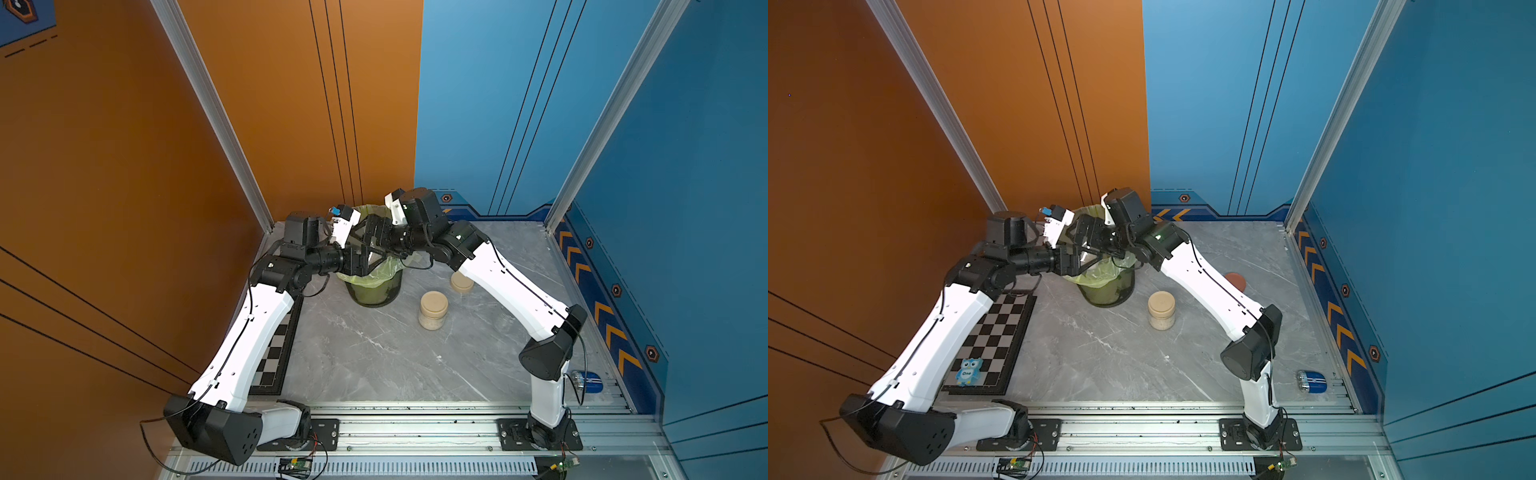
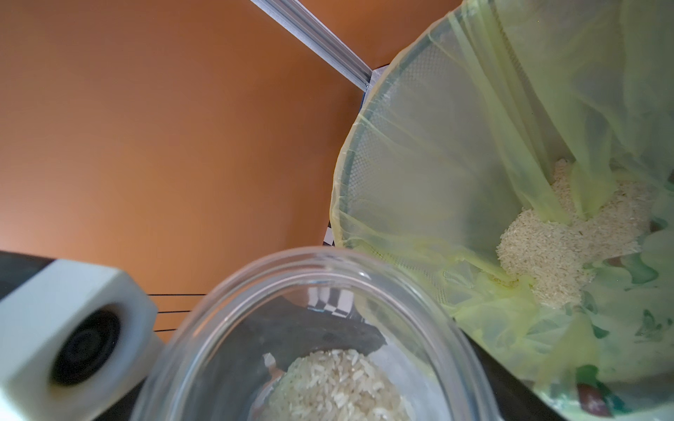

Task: Empty moldy rice from jars
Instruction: Pour the moldy rice from the jar into the trash bin.

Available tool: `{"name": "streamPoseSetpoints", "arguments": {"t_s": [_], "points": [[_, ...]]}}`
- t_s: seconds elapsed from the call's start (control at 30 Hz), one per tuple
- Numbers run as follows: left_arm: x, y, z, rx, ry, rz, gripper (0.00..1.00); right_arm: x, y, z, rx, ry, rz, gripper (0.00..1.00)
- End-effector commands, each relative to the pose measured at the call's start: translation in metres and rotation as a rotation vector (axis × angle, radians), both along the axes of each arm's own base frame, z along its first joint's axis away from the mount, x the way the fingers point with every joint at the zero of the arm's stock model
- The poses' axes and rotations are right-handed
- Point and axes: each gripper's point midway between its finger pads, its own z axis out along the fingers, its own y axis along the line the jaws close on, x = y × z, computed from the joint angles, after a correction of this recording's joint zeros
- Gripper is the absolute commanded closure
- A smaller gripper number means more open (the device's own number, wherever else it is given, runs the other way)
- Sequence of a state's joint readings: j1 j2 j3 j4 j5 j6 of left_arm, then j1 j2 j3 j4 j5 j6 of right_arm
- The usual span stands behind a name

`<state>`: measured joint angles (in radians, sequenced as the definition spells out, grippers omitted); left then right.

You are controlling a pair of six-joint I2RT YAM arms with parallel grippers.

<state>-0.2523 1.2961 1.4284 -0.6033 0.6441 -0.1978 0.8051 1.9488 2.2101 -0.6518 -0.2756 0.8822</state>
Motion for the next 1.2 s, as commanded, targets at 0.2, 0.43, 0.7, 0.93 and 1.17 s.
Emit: {"name": "streamPoseSetpoints", "arguments": {"t_s": [0.2, 0.43, 0.7, 0.93, 1.17], "points": [[0.006, 0.002, 0.054, 0.014, -0.223, 0.032, 0.75, 0.004, -0.005, 0.013, 0.023, -0.01, -0.033, 1.0], [0.006, 0.014, 0.061, 0.025, -0.351, 0.115, 0.16, 0.0, -0.006, 0.038, 0.116, 0.037, -0.028, 1.0], [0.008, 0.032, 0.067, -0.005, -0.552, 0.24, 0.02, 0.0, -0.007, 0.055, 0.216, 0.136, -0.044, 1.0], [0.013, 0.038, 0.062, -0.071, -0.677, 0.313, 0.02, -0.003, -0.009, 0.067, 0.297, 0.235, -0.054, 1.0], [0.015, 0.032, 0.06, -0.139, -0.786, 0.349, 0.02, -0.006, -0.007, 0.077, 0.363, 0.31, -0.056, 1.0]]}}
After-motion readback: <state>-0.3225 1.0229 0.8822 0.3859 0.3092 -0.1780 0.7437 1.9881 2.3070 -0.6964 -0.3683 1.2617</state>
